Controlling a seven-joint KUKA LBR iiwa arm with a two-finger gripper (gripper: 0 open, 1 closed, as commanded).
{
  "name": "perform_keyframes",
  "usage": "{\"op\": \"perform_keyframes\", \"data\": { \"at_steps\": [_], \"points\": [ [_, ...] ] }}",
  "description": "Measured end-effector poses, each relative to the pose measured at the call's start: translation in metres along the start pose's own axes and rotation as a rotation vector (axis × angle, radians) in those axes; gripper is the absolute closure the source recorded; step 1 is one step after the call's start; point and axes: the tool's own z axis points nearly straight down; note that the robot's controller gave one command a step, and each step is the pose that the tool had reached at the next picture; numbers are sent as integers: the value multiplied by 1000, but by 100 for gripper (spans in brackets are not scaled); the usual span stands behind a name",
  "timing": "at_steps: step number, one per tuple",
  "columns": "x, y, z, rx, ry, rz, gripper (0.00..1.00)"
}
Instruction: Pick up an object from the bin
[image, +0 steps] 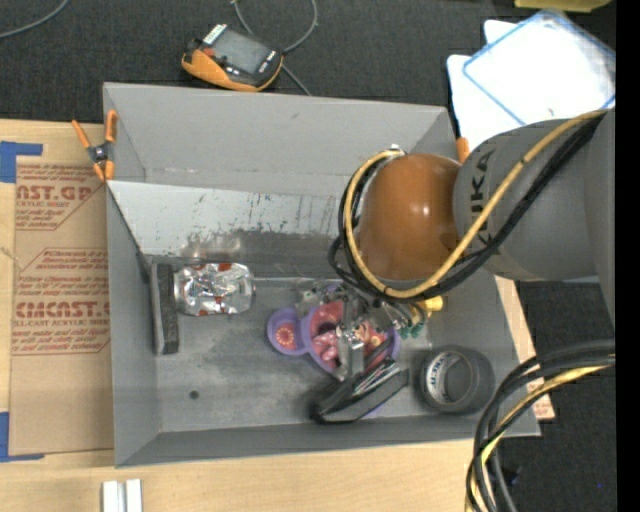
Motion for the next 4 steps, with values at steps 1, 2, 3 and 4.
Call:
{"op": "perform_keyframes", "data": {
  "at_steps": [1,2,3,4],
  "points": [
    [-1,-30,-14,2,-8,47,0],
    [18,-20,20,-2,-2,17,0],
    [66,-92,1,6,-16,58,100],
    [66,-92,1,5,-16,57,100]
  ]
}}
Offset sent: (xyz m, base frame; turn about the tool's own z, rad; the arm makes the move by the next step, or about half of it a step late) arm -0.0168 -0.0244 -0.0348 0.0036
